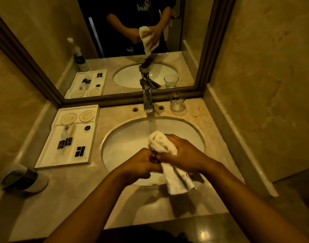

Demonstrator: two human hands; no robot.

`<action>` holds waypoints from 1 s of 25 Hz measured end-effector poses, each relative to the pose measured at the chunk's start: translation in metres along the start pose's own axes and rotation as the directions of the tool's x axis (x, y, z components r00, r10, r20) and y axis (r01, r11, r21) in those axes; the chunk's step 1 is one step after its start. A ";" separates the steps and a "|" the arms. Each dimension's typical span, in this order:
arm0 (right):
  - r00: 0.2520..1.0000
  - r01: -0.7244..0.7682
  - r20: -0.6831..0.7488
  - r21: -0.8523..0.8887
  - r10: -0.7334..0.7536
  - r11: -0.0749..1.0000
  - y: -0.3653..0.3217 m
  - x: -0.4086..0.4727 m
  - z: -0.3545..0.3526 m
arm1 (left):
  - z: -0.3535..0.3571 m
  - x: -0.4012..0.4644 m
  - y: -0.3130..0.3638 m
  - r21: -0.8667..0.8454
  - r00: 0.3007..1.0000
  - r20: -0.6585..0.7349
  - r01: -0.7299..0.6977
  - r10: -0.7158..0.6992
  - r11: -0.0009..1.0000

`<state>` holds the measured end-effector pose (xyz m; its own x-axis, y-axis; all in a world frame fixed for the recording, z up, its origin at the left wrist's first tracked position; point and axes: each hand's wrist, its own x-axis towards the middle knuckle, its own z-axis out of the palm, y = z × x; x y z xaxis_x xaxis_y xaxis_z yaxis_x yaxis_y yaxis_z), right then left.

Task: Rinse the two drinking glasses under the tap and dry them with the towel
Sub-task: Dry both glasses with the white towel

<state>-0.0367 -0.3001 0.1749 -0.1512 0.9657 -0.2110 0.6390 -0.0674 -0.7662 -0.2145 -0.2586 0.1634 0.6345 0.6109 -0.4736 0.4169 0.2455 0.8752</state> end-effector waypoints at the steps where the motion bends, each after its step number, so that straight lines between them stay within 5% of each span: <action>1: 0.998 0.054 -0.006 -0.143 -0.056 0.988 0.011 0.002 0.003 | -0.001 0.000 -0.001 -0.054 1.000 -0.004 0.010 -0.010 0.998; 3: 0.989 0.135 -0.028 -0.182 -0.142 0.974 0.000 -0.003 -0.001 | 0.000 -0.005 0.001 -0.080 0.999 -0.029 -0.017 0.015 0.997; 5: 0.991 0.120 -0.073 0.135 -0.111 0.984 0.004 -0.004 -0.005 | 0.002 -0.007 0.004 -0.024 0.994 -0.009 -0.110 0.110 0.994; 8: 0.980 -0.197 0.124 0.718 0.156 0.668 0.001 0.005 -0.015 | 0.003 -0.008 0.005 0.151 0.964 0.024 -0.266 0.265 0.952; 10: 0.952 -0.294 0.205 0.818 0.226 0.495 0.014 0.003 -0.019 | 0.004 -0.008 0.003 0.305 0.941 0.053 -0.335 0.336 0.891; 13: 0.916 -0.280 0.141 0.894 0.375 0.349 0.049 -0.015 -0.006 | 0.008 -0.006 0.000 0.510 0.917 0.163 -0.394 0.364 0.764; 16: 0.918 -0.263 0.104 0.882 0.383 0.392 0.058 -0.020 0.011 | 0.006 -0.005 -0.010 0.479 0.958 0.118 -0.284 0.259 0.831; 19: 0.981 -0.191 0.126 0.724 0.144 0.663 0.031 -0.004 0.018 | 0.007 -0.011 -0.014 0.225 0.989 0.084 -0.136 0.120 0.965; 22: 0.999 -0.026 -0.034 0.295 0.038 0.955 0.013 -0.007 0.016 | 0.008 -0.010 -0.019 -0.083 0.997 0.052 -0.060 0.065 0.995; 24: 0.995 0.070 -0.065 -0.044 -0.073 0.997 0.006 -0.007 0.010 | 0.009 -0.009 -0.016 -0.209 0.998 0.003 -0.055 0.057 0.976; 25: 0.995 0.073 -0.057 -0.071 -0.077 0.995 0.007 -0.004 0.009 | 0.009 -0.008 -0.015 -0.217 0.997 -0.007 -0.073 0.073 0.973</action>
<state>-0.0387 -0.3071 0.1653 -0.1568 0.9808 -0.1160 0.6781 0.0215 -0.7346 -0.2198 -0.2742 0.1536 0.6586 0.6327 -0.4072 0.2178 0.3577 0.9081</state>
